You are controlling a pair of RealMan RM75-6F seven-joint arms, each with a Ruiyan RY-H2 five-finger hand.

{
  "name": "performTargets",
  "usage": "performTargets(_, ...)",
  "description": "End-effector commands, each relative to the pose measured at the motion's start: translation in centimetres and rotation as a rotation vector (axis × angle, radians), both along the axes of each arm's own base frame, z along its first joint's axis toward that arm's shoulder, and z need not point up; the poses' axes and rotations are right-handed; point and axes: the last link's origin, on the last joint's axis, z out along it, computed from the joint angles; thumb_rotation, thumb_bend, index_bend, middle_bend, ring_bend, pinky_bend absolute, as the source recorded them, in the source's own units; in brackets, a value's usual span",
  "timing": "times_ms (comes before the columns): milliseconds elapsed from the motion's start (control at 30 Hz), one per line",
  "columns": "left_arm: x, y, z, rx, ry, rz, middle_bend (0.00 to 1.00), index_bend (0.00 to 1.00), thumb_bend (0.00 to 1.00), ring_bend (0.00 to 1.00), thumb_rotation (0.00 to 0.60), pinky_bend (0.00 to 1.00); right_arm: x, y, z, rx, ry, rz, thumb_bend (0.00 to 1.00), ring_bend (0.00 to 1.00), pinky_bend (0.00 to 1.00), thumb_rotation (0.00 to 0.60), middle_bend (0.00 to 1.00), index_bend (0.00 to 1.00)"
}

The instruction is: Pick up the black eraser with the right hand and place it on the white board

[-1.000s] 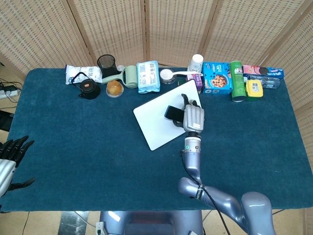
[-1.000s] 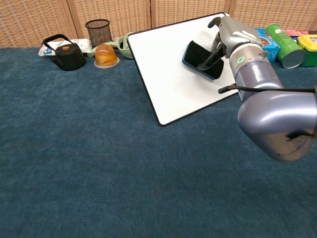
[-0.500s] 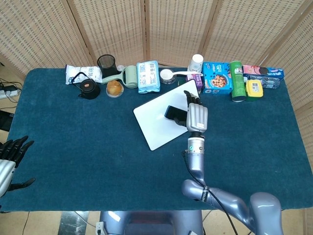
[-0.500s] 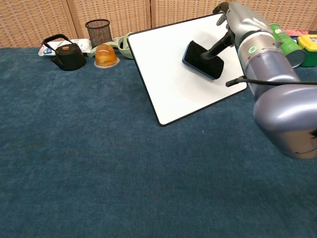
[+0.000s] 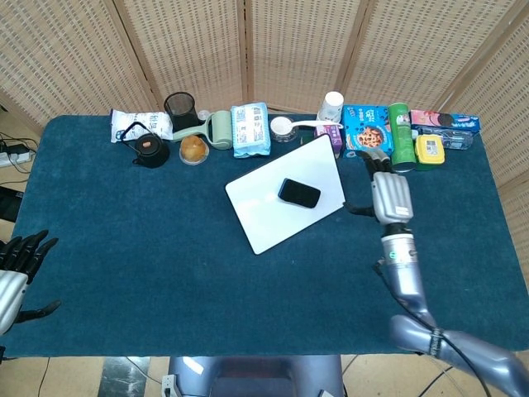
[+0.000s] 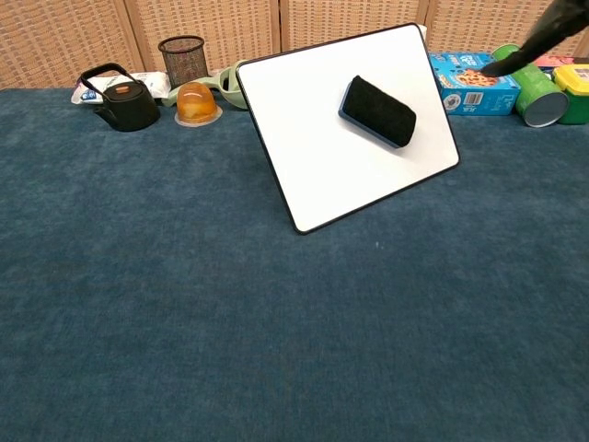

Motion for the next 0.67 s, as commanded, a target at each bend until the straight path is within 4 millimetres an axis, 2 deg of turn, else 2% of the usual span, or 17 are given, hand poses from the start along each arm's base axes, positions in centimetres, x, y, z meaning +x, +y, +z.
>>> performTargets(33, 0.0, 0.0, -0.3, 0.011, 0.012, 0.011, 0.0, 0.0, 0.15, 0.0, 0.6, 0.0, -6.1, 3.9, 2.8, 0.089, 0.145, 0.042, 0.0, 0.05, 0.32, 0.6, 0.12, 0.16)
performTargets(267, 0.1, -0.1, -0.8, 0.029, 0.031, 0.023, 0.0, 0.0, 0.14, 0.0, 0.6, 0.0, -12.2, 7.8, 5.5, 0.088, 0.266, 0.089, 0.0, 0.05, 0.3, 0.6, 0.13, 0.16)
performTargets(367, 0.2, -0.3, -1.0, 0.039, 0.022, 0.026, 0.0, 0.0, 0.14, 0.0, 0.6, 0.0, -14.6, 9.7, 6.6, 0.057, 0.307, 0.062, 0.0, 0.04, 0.26, 0.6, 0.13, 0.16)
performTargets(500, 0.6, -1.1, -1.3, 0.085, 0.01, 0.01, 0.0, 0.0, 0.13, 0.0, 0.6, 0.0, -15.5, 12.2, 7.8, 0.001, 0.319, 0.041, 0.0, 0.0, 0.2, 0.6, 0.12, 0.16)
performTargets(667, -0.5, -1.8, -2.1, 0.113, 0.041, 0.046, 0.0, 0.0, 0.12, 0.0, 0.6, 0.0, -15.0, 15.9, 9.0, -0.075, 0.321, -0.036, 0.0, 0.0, 0.18, 0.6, 0.11, 0.16)
